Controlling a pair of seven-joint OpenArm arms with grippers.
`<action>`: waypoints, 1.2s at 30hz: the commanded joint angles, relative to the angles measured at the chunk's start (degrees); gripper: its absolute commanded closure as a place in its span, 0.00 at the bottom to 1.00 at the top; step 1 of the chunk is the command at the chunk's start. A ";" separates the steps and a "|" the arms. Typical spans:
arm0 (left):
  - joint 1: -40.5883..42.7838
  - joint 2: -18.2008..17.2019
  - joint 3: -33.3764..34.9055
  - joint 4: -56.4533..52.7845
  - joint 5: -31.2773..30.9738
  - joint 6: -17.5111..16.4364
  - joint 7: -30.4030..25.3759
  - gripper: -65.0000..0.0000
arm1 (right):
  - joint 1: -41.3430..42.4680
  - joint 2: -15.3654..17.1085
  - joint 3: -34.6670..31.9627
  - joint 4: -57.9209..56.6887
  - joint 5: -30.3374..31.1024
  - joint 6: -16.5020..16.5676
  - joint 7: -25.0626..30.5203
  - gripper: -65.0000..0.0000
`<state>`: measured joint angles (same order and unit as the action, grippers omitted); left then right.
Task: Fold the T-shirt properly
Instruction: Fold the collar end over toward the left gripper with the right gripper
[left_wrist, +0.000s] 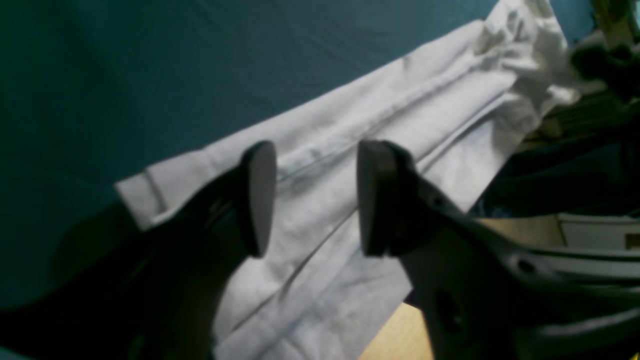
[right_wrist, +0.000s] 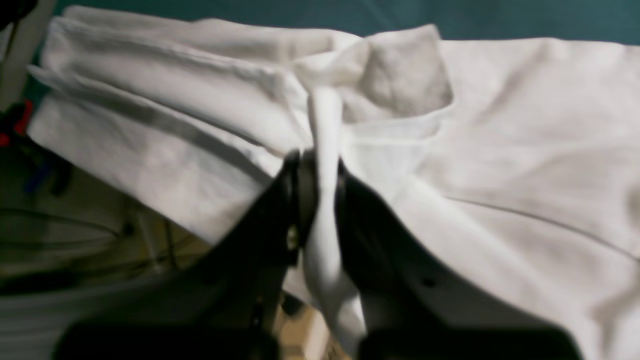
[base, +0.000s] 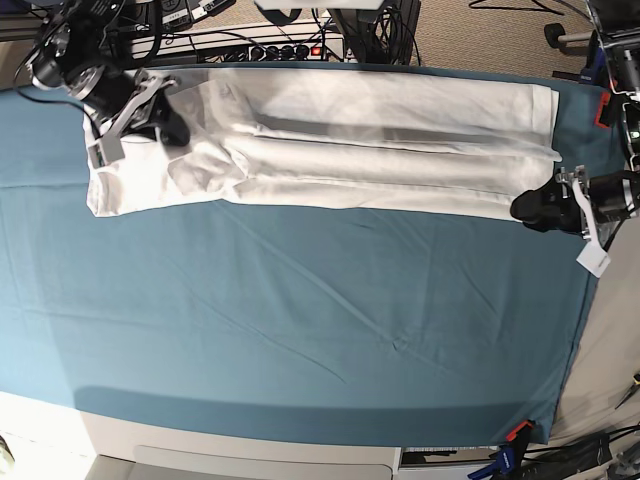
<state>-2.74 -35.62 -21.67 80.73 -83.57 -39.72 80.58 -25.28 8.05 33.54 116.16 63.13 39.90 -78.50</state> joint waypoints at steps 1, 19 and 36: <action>-0.90 -0.44 -0.48 0.76 -1.43 -0.28 -0.58 0.57 | -0.48 -0.22 -0.98 1.01 1.92 0.10 0.72 1.00; -0.90 6.56 -0.48 0.76 -1.43 -0.28 -0.58 0.57 | -3.61 -2.82 -20.96 1.01 -6.21 0.10 0.87 0.79; -0.90 3.78 -2.54 0.79 -1.43 -0.28 -0.58 0.57 | -2.12 -2.82 -26.69 2.10 -2.34 0.10 1.01 0.77</action>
<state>-2.74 -30.37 -23.55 80.66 -83.44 -39.72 80.64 -27.62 4.93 6.68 116.95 58.94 39.90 -78.67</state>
